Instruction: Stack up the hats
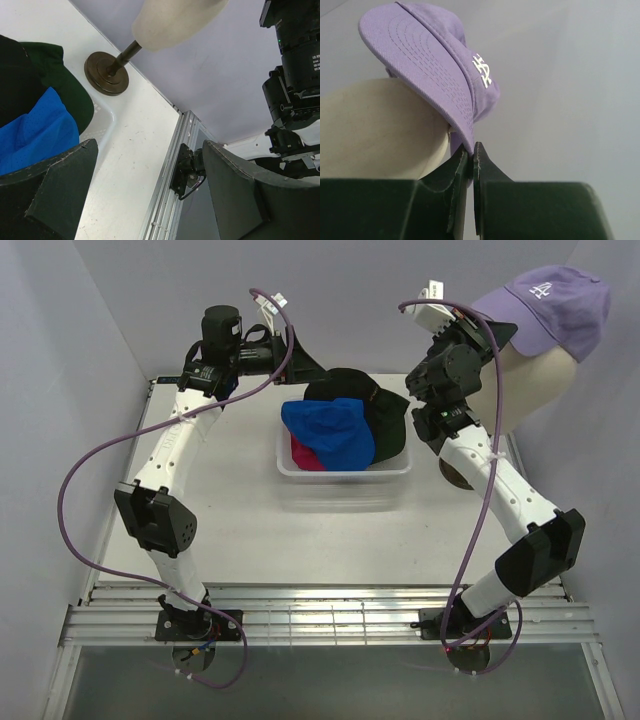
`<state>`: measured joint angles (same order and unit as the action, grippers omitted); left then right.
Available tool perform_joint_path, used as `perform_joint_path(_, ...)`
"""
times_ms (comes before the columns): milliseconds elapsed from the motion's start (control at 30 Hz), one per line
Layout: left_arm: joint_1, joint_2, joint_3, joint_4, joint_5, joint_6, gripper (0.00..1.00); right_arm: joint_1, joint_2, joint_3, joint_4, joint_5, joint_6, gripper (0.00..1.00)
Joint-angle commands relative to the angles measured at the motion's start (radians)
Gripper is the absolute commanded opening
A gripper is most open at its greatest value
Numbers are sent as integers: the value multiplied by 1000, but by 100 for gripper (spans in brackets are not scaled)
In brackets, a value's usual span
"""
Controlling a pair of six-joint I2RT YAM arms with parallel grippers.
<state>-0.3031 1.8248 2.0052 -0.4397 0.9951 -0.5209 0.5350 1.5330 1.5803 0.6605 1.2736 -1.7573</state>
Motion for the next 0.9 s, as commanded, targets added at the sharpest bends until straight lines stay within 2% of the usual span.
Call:
perform_joint_path(0, -2, -68, -13, 12, 16, 15, 96, 20, -19, 41, 67, 18, -2, 8)
perform_joint_path(267, -1, -64, -17, 10, 20, 16, 96, 101, -117, -152, 76, 118, -42, 8)
perform_joint_path(567, -1, -64, -26, 13, 28, 15, 96, 115, -188, -316, 85, 185, -15, 8)
perform_joint_path(733, 1, -65, -37, 18, 30, 12, 96, 123, -165, -370, 85, 194, 4, 8)
perform_joint_path(867, 2, -70, -48, 21, 33, 12, 96, 131, -116, -342, 88, 198, -1, 8)
